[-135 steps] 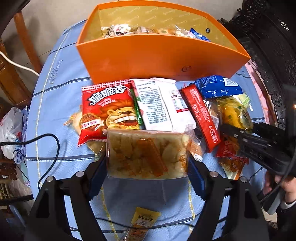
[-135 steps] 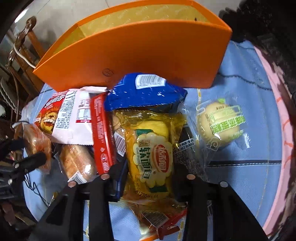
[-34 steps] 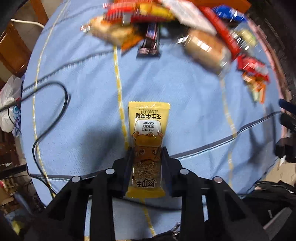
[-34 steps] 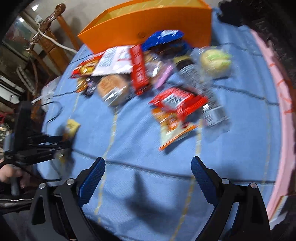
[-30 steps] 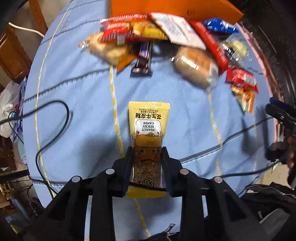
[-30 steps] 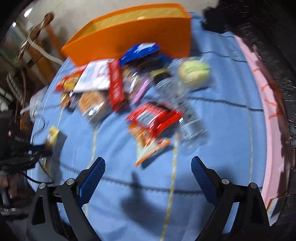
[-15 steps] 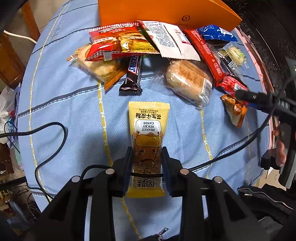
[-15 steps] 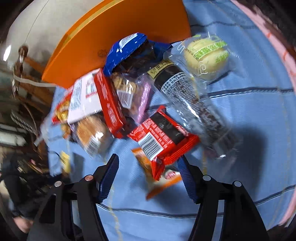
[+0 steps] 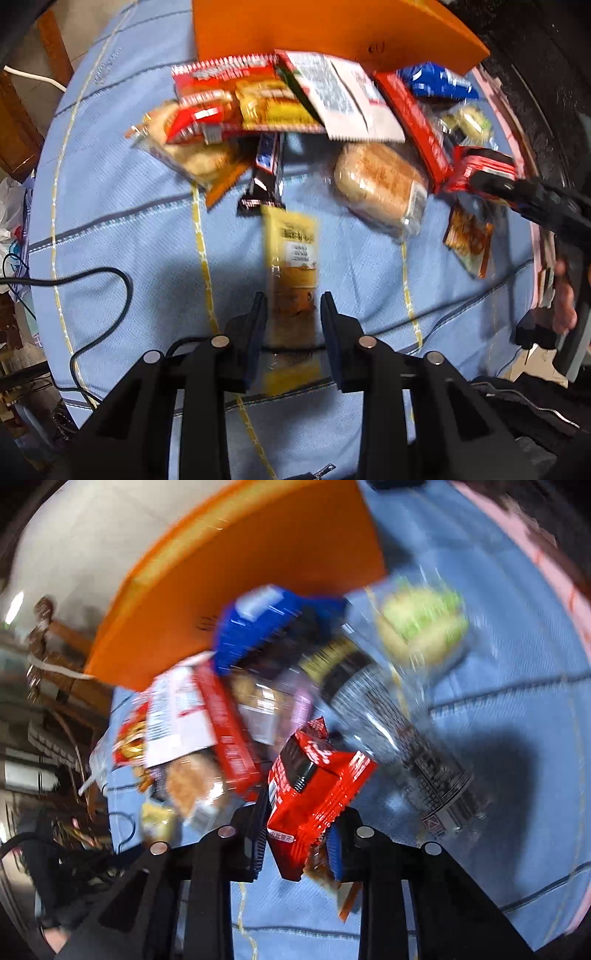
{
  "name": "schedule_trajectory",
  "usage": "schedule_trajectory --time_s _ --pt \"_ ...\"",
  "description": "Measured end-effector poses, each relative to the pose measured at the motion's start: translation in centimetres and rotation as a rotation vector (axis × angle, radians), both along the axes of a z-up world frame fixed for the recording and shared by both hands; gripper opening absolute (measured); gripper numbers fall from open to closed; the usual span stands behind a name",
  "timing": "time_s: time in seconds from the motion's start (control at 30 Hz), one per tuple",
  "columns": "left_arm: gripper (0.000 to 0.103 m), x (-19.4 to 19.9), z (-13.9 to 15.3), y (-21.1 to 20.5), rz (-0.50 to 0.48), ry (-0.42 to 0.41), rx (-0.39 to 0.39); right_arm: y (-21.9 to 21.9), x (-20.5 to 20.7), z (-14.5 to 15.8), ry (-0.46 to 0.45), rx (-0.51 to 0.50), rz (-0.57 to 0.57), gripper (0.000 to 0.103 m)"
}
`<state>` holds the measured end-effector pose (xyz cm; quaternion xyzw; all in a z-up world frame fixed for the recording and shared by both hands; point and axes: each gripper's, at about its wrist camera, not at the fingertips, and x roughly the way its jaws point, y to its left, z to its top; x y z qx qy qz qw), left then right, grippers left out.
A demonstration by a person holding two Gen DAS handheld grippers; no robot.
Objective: Organize snacks
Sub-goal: 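Carry both held snacks over the orange box and release them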
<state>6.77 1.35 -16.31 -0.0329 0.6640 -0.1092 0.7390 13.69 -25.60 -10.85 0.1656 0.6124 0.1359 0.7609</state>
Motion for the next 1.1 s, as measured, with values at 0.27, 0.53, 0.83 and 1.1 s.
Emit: schedule_trajectory --time_s 0.27,0.53,0.83,1.1 --pt "0.029 0.9 0.4 -0.3 -0.02 0.01 0.0 1.4 -1.0 3.5 -0.094 -0.034 0.083 0.026" --pt "0.048 0.4 -3.1 -1.9 -0.07 0.034 0.044 2.8 -2.0 2.8 -0.071 -0.035 0.122 0.026" --pt "0.028 0.8 0.8 0.0 0.02 -0.049 0.03 3.1 -2.1 4.1 -0.103 -0.028 0.15 0.026" --pt "0.028 3.6 10.1 0.5 0.036 -0.259 -0.008 3.7 -0.3 8.0 -0.221 -0.018 0.174 0.026"
